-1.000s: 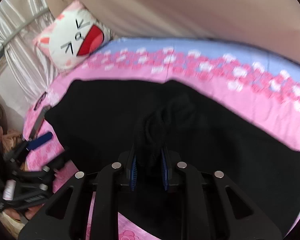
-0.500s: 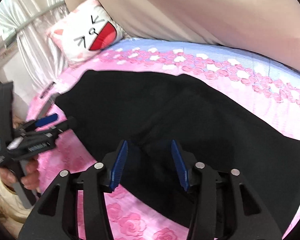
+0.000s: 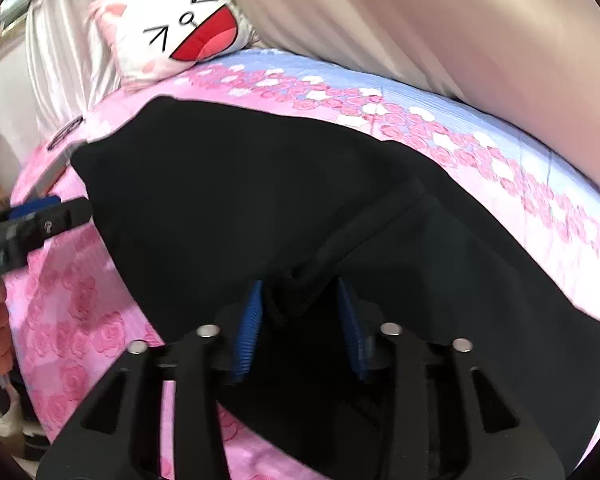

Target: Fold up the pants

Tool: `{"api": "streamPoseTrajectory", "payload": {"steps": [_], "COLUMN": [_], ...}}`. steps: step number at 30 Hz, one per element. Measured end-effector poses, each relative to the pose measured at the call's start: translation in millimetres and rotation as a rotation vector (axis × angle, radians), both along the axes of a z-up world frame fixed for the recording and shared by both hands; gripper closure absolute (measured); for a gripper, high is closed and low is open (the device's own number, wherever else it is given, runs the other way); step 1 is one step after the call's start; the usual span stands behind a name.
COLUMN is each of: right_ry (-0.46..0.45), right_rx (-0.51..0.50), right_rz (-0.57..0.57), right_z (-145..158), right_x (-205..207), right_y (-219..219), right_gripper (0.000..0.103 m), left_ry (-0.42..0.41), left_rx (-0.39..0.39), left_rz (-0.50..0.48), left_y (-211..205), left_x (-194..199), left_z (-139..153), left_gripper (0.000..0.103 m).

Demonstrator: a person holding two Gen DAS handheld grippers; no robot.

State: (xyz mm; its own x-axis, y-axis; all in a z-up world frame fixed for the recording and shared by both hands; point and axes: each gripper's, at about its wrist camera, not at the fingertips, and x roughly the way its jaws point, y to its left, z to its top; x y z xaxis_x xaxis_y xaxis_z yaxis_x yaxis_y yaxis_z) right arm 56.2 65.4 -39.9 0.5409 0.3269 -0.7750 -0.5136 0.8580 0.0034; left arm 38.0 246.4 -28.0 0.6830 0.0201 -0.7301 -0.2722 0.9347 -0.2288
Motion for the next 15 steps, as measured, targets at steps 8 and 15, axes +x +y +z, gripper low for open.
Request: {"api": "streamPoseTrajectory", "payload": {"steps": [8, 15], "right_ry": [-0.03, -0.039], "right_rx": [0.104, 0.148], "right_rz": [-0.089, -0.208], "right_z": [17, 25], "right_x": [-34, -49], "right_y": [-44, -94], "right_gripper": [0.02, 0.018], "left_ry": [0.036, 0.034], "left_rx": [-0.15, -0.182], "left_rz": [0.226, 0.26], "left_y": [75, 79], "left_x": [19, 59], "left_z": [-18, -30], "left_gripper": [0.017, 0.052]}}
